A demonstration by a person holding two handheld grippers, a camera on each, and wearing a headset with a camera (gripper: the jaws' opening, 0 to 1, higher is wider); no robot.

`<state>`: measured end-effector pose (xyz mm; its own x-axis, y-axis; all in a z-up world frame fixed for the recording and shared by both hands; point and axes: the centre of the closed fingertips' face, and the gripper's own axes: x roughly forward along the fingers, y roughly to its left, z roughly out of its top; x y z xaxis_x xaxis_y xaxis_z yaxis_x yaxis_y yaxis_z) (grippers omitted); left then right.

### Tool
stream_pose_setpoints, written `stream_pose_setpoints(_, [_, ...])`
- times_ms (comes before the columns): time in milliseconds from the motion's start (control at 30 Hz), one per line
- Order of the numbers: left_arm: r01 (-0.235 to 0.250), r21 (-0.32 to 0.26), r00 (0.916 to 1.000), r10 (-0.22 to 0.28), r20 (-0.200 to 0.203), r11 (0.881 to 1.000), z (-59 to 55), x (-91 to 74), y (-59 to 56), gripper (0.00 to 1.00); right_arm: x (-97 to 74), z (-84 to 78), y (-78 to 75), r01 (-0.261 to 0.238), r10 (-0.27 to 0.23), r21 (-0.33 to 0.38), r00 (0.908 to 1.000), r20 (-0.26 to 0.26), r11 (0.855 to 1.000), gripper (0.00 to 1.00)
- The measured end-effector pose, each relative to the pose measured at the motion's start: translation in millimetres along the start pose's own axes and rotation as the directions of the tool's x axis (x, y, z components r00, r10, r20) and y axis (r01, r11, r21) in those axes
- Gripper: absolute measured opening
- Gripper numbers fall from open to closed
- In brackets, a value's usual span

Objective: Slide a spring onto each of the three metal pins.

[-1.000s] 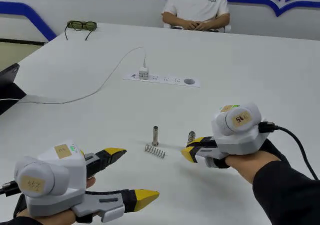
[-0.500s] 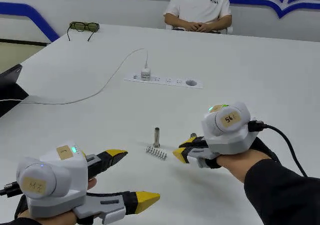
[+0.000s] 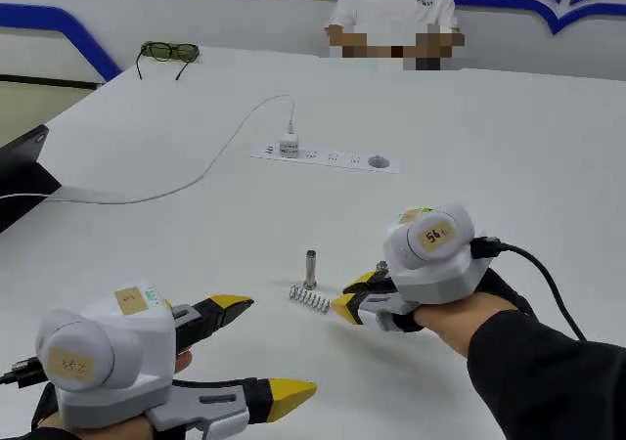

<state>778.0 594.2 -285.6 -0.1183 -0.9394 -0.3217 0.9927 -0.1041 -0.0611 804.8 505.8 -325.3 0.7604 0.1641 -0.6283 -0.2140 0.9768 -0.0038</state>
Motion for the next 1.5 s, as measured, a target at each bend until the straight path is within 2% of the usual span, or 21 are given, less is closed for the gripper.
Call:
stream_pose_setpoints(267, [-0.003, -0.002, 1.0000, 0.003, -0.001, 1.000, -0.4, -0.3, 0.8, 0.73, 8.7, 1.9, 3.4, -0.014, 0.014, -0.011, 0.9999, -0.006, 1.000, 0.14])
stream_pose_setpoints(833, [-0.007, -0.008, 1.0000, 0.007, -0.003, 1.000, -1.5, -0.3, 1.1, 0.73, 23.0, -5.7, 2.7, -0.032, 0.032, -0.002, 0.9990, -0.033, 0.999, 0.15])
stream_pose_setpoints(1500, [-0.015, -0.012, 0.9999, 0.015, -0.007, 1.000, -2.0, -0.7, 2.7, 0.73, 29.2, -6.2, 4.1, -0.042, 0.041, -0.013, 0.9985, -0.038, 0.999, 0.13])
